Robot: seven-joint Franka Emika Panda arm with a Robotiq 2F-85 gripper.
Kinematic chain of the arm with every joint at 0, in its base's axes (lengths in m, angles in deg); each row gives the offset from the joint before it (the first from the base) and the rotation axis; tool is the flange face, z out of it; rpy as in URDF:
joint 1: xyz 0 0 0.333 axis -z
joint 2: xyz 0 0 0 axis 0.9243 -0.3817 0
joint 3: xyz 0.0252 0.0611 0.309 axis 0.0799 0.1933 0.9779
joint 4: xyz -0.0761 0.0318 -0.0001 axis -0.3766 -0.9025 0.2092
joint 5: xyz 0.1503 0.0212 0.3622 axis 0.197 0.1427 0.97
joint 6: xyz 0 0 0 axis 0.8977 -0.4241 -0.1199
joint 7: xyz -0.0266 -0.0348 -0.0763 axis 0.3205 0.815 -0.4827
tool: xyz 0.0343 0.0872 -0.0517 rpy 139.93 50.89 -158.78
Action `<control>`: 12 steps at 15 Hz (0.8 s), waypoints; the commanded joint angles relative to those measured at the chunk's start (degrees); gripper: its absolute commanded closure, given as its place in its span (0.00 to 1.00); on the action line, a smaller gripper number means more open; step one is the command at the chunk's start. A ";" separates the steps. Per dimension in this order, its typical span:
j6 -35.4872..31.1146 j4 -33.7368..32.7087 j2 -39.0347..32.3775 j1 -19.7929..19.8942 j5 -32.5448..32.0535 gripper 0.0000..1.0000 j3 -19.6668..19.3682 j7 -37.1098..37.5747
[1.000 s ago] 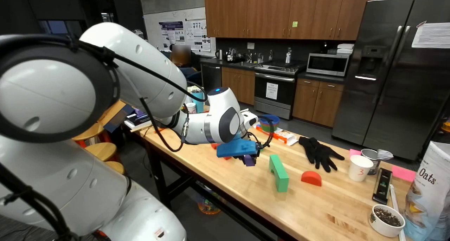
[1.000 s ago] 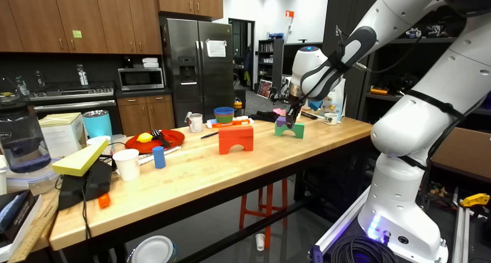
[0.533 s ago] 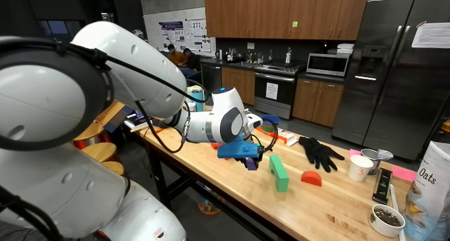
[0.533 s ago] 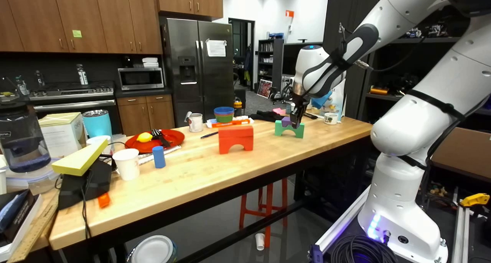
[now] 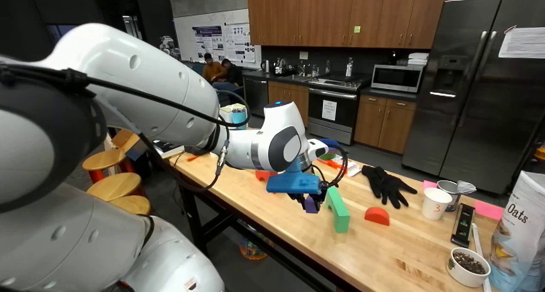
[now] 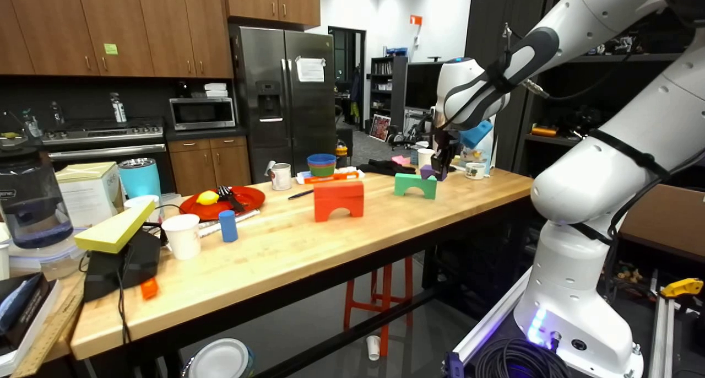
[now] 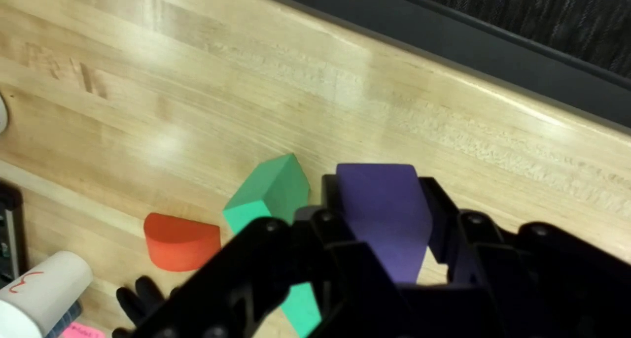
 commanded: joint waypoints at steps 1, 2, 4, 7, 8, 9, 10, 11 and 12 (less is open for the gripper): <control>1.37 0.47 4.13 0.83 -0.64 0.84 -3.02 -5.61; 1.30 0.41 4.73 0.76 -0.64 0.84 -4.08 -7.62; 0.56 0.42 5.36 0.21 -0.06 0.84 -6.40 -11.92; 0.65 0.36 5.96 -1.62 1.95 0.84 -11.16 -20.90; 0.98 0.13 6.10 -2.31 2.82 0.84 -12.83 -23.99; 1.06 0.13 6.23 -2.74 3.56 0.84 -14.39 -27.03; 1.41 0.12 6.37 -3.19 4.30 0.84 -15.75 -29.90; 1.63 0.10 6.36 -3.25 4.80 0.84 -16.67 -32.70; 2.03 0.09 6.33 -3.14 5.16 0.84 -17.39 -35.39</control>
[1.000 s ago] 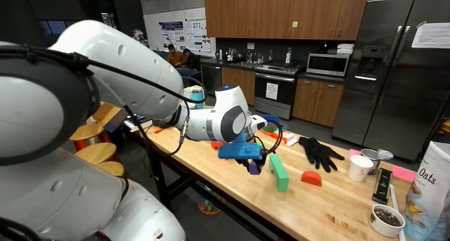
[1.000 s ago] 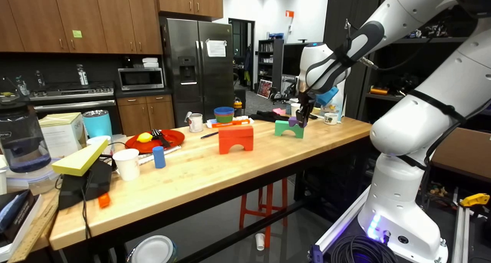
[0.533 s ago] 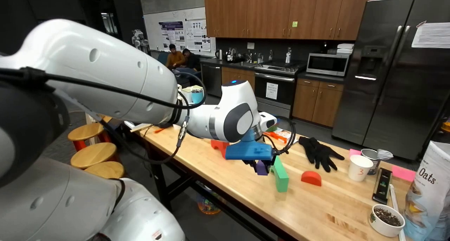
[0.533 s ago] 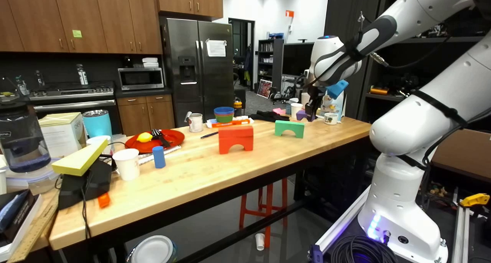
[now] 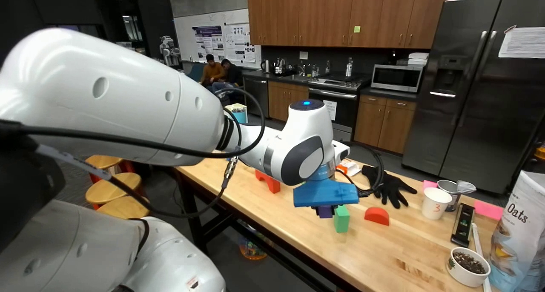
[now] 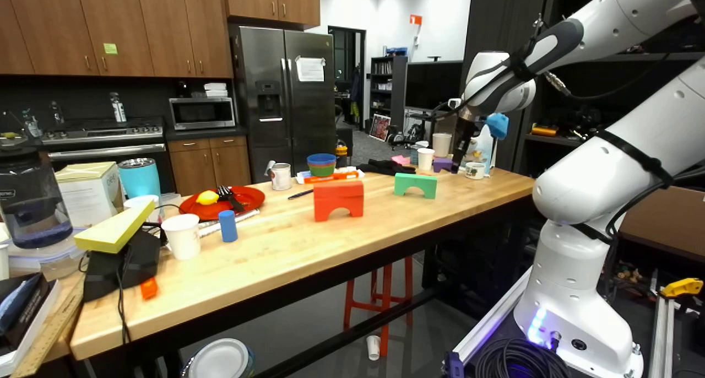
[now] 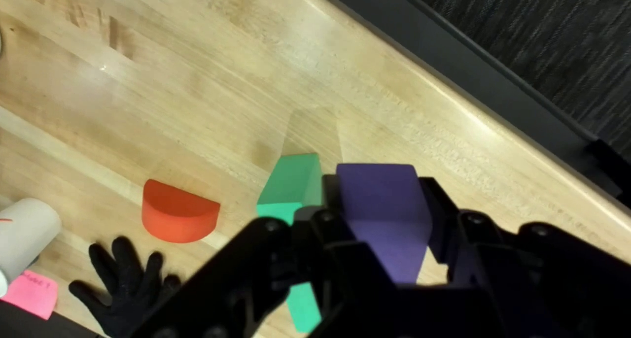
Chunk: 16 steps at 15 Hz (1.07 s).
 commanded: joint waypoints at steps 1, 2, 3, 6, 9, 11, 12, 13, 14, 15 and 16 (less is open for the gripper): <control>2.04 0.01 1.37 -0.73 1.44 0.84 -3.49 -10.06; 2.89 0.01 1.31 -0.15 1.02 0.84 -3.48 -12.08; 3.59 0.01 1.20 0.32 0.73 0.84 -3.40 -13.79; 6.18 0.02 0.99 1.88 -0.64 0.84 -1.98 -17.32; 7.61 0.03 0.98 2.02 -1.26 0.84 -0.36 -18.45; 6.39 -0.01 -0.10 1.89 -0.10 0.59 -0.50 -17.65; 6.59 -0.02 -0.08 1.84 -0.14 0.59 -0.21 -17.73; 6.70 -0.02 -0.08 1.82 -0.17 0.59 -0.06 -17.78; 6.75 -0.02 -0.07 1.81 -0.17 0.59 -0.01 -17.82; 6.79 -0.02 -0.07 1.83 -0.18 0.59 -0.01 -17.86; 6.80 -0.02 -0.07 1.84 -0.18 0.84 -0.01 -17.89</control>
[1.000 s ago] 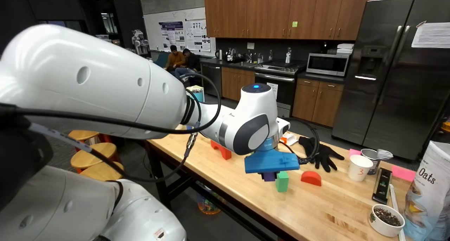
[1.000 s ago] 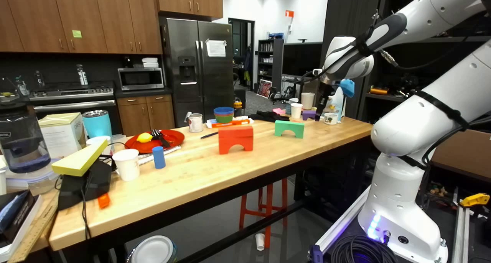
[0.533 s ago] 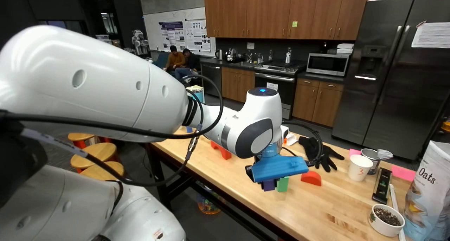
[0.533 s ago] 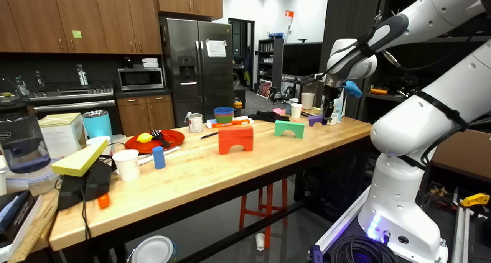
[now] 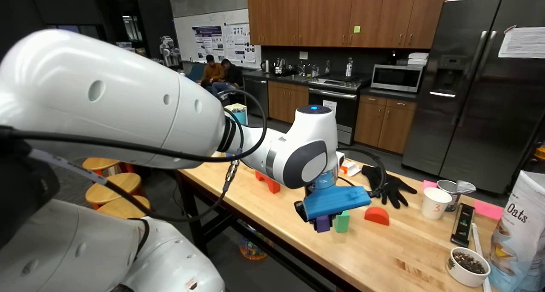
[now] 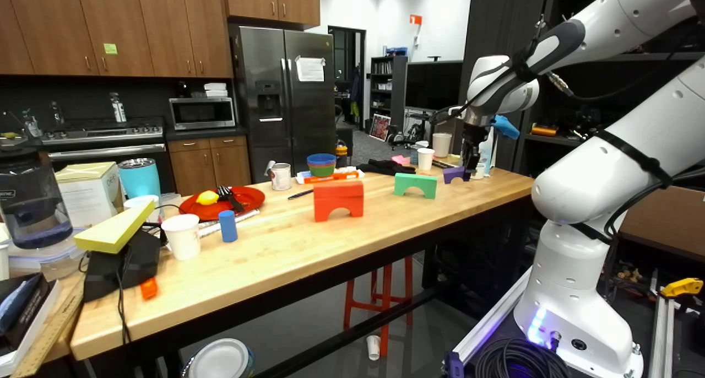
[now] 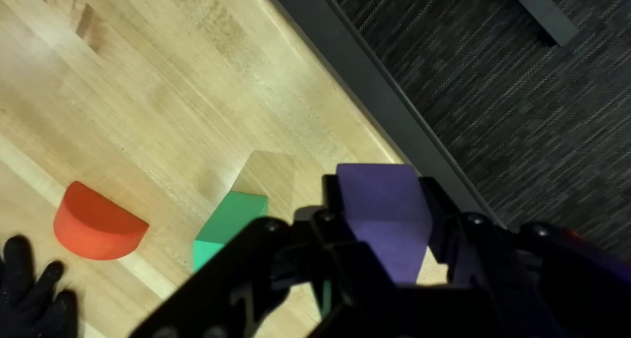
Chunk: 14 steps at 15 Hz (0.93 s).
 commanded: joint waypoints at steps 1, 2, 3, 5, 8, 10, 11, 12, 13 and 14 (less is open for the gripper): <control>-0.62 -0.04 0.16 0.89 0.82 0.84 0.89 0.37; -0.89 -0.03 0.18 1.37 0.57 0.84 1.29 1.34; -1.17 -0.04 0.38 1.85 0.24 0.84 1.50 2.08; -1.69 -0.07 0.72 2.61 -0.29 0.84 1.72 3.15; -2.36 -0.01 0.87 3.99 -1.19 0.84 2.07 4.21; -3.45 -0.31 0.36 3.96 -0.99 0.84 1.06 3.07; -3.95 -0.44 0.04 3.92 -0.68 0.84 0.62 2.65; -4.67 -0.53 -0.29 3.81 -0.31 0.84 0.06 2.24; -5.56 -0.62 -0.70 3.56 0.24 0.84 -0.81 1.66; -6.27 -0.74 -1.10 3.30 0.83 0.84 -1.73 0.94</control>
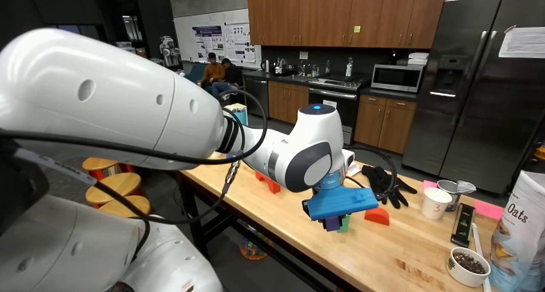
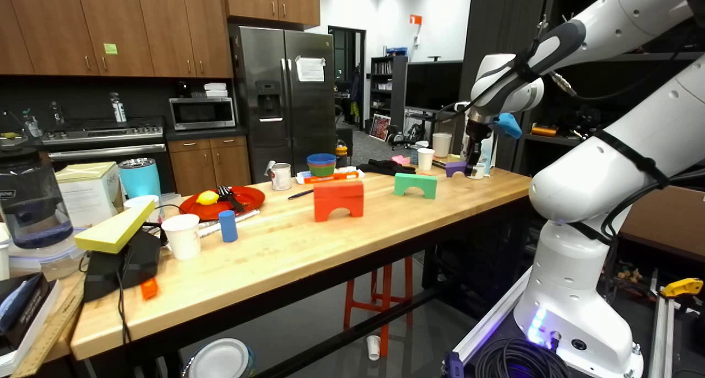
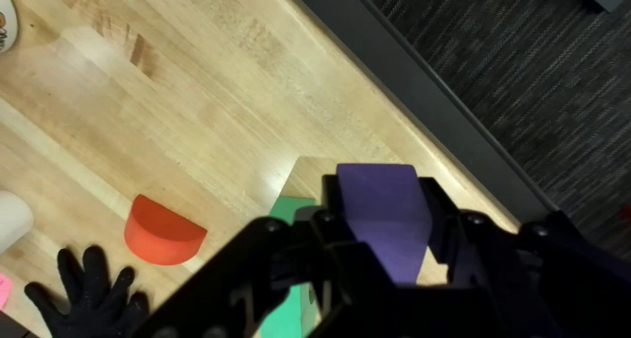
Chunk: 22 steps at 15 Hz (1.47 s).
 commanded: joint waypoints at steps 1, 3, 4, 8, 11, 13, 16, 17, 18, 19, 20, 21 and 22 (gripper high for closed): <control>-2.62 -0.99 -1.37 -0.53 2.27 0.84 -3.52 -3.43; -3.35 -1.41 -2.04 -1.21 4.96 0.84 -5.86 -5.75; -3.44 -1.73 -2.40 -1.41 6.25 0.84 -6.90 -6.97; -2.58 -3.10 -3.16 -1.60 10.80 0.84 -9.59 -11.63; -1.87 -3.89 -3.34 -2.17 14.27 0.84 -11.03 -15.59; -0.47 -4.77 -3.68 -3.21 17.31 0.84 -12.46 -19.11; 3.53 -6.56 -4.73 -4.64 21.44 0.84 -14.27 -23.46; 5.04 -7.15 -5.22 -4.91 22.55 0.84 -14.47 -24.15; 6.30 -7.77 -5.85 -4.95 23.39 0.84 -14.61 -24.83; 7.13 -8.31 -6.53 -4.64 23.88 0.84 -14.50 -25.10; 7.87 -8.76 -7.04 -4.18 24.18 0.84 -14.08 -24.79; 8.27 -9.10 -7.48 -3.59 24.24 0.84 -13.60 -24.28; 8.76 -9.29 -7.52 -3.12 24.01 0.84 -13.08 -23.94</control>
